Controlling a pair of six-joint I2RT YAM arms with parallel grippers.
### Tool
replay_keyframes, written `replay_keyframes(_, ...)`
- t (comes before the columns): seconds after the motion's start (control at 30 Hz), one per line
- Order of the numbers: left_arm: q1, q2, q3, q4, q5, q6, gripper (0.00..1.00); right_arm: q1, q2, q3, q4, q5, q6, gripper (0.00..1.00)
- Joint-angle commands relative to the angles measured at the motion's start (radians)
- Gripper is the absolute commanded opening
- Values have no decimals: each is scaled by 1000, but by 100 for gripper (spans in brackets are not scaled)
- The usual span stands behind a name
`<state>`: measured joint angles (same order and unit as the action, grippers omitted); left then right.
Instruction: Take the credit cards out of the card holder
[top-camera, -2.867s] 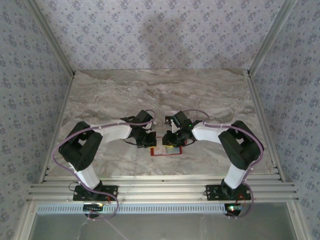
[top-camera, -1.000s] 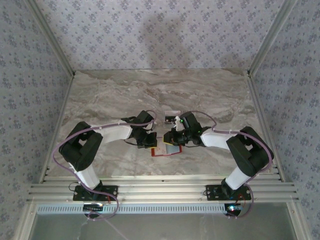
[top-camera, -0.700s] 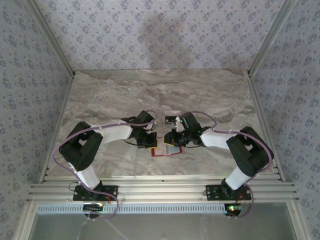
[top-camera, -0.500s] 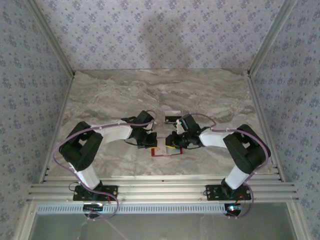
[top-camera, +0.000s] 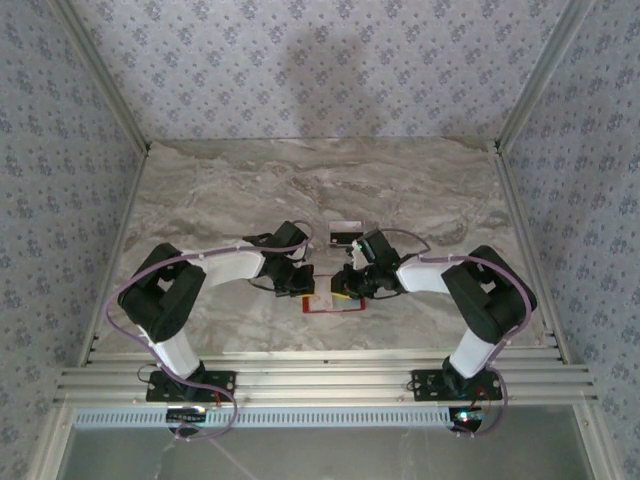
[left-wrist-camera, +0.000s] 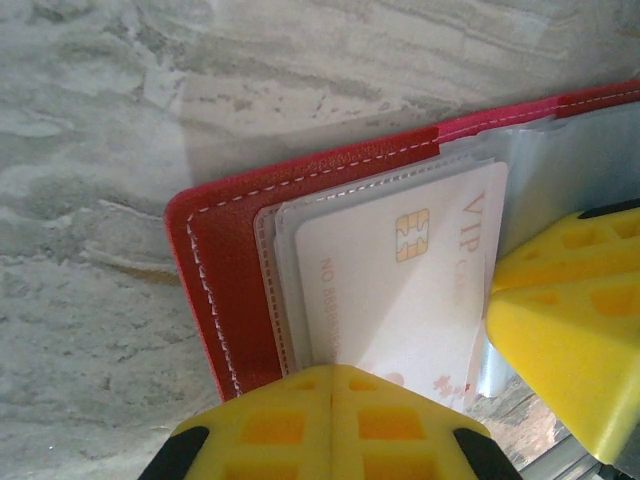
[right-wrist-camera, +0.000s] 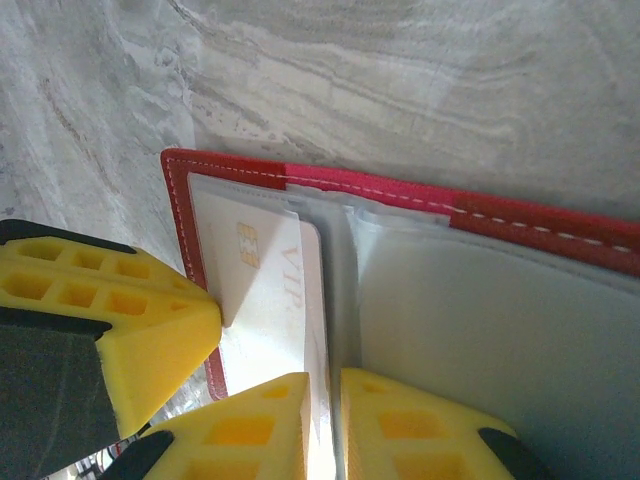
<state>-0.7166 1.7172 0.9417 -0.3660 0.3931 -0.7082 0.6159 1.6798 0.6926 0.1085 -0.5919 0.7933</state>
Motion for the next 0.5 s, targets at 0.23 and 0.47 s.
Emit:
replay_keyframes(0.23, -11, 10, -1, -45, -25, -2, 5, 9, 8, 6, 37, -38, 7, 11)
replay_keyframes(0.47, -11, 10, -3, -43, -26, -3, 5, 0, -23, -9, 31, -21, 3, 2)
